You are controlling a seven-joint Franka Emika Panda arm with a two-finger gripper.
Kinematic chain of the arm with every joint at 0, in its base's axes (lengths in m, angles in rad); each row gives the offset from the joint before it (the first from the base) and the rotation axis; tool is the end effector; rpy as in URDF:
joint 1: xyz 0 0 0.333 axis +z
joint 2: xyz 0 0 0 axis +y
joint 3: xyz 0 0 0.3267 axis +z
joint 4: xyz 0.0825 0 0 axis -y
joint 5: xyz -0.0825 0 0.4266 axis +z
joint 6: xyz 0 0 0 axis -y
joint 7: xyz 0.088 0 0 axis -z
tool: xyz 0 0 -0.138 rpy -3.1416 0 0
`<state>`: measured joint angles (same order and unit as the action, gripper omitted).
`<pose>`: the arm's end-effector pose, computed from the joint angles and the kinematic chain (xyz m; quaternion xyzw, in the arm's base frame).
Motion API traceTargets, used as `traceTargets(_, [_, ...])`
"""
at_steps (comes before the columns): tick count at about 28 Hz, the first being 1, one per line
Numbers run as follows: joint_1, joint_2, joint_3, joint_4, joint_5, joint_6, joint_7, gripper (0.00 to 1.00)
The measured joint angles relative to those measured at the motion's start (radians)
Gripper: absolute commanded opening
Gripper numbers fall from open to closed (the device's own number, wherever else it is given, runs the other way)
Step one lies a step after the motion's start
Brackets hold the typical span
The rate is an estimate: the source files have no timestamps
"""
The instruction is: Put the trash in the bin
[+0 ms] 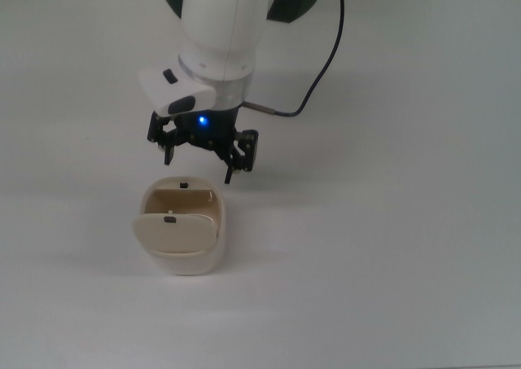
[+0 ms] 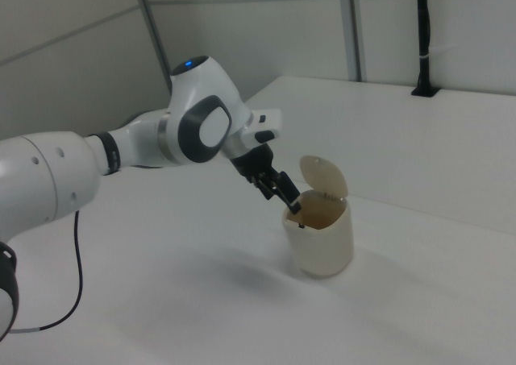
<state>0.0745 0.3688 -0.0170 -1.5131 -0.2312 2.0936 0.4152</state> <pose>0.7414 0.0268 0.4416 0.9801 -0.1288 0.1274 0.0809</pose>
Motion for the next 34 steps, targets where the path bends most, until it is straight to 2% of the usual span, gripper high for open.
traceTargets(3, [0.012, -0.033, 0.013, 0.005, 0.023, -0.107, -0.040, 1.00])
traceTargets(7, [0.029, -0.084, 0.027, 0.006, 0.097, -0.256, -0.114, 1.00])
traceTargets(10, [0.033, -0.120, 0.028, 0.006, 0.132, -0.340, -0.172, 1.00])
traceTargets(20, [-0.001, -0.207, 0.014, 0.007, 0.149, -0.523, -0.342, 1.00])
traceTargets(34, [-0.097, -0.226, 0.010, 0.007, 0.152, -0.529, -0.432, 1.00])
